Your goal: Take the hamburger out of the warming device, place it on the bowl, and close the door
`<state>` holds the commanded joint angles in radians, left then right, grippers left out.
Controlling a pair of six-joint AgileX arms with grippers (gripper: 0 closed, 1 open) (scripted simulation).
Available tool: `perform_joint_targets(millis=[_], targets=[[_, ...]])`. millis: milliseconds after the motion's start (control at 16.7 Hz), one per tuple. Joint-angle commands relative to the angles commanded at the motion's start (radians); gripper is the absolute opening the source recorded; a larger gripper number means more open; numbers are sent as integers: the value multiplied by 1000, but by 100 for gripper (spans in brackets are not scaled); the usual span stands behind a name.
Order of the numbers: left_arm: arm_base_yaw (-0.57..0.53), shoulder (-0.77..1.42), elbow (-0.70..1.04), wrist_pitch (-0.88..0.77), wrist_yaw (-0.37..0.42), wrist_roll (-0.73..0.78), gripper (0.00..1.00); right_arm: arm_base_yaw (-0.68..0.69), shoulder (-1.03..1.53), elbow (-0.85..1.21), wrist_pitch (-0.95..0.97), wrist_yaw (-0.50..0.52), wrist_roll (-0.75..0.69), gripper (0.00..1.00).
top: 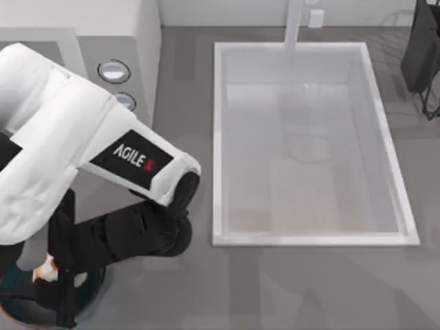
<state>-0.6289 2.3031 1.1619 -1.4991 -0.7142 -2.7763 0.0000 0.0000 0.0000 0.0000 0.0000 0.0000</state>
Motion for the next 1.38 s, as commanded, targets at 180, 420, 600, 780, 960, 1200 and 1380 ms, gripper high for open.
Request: perform_joint_targets(millis=[180,420,600,780,960,1200,1380], targets=[[0,0,0,0,0,0,30,0,0,0,0,0,0,100],[0,0,0,0,0,0,60,0,0,0,0,0,0,100],[0,0,0,0,0,0,83,0,0,0,0,0,0,100],[0,0,0,0,0,0,100,0,0,0,0,0,0,100],[0,0,0,0,0,0,100,0,0,0,0,0,0,100],[0,0,0,0,0,0,100,0,0,0,0,0,0,100],[-15,-54,5,-18,-21,-44,100,0,0,0,0,0,0,100]])
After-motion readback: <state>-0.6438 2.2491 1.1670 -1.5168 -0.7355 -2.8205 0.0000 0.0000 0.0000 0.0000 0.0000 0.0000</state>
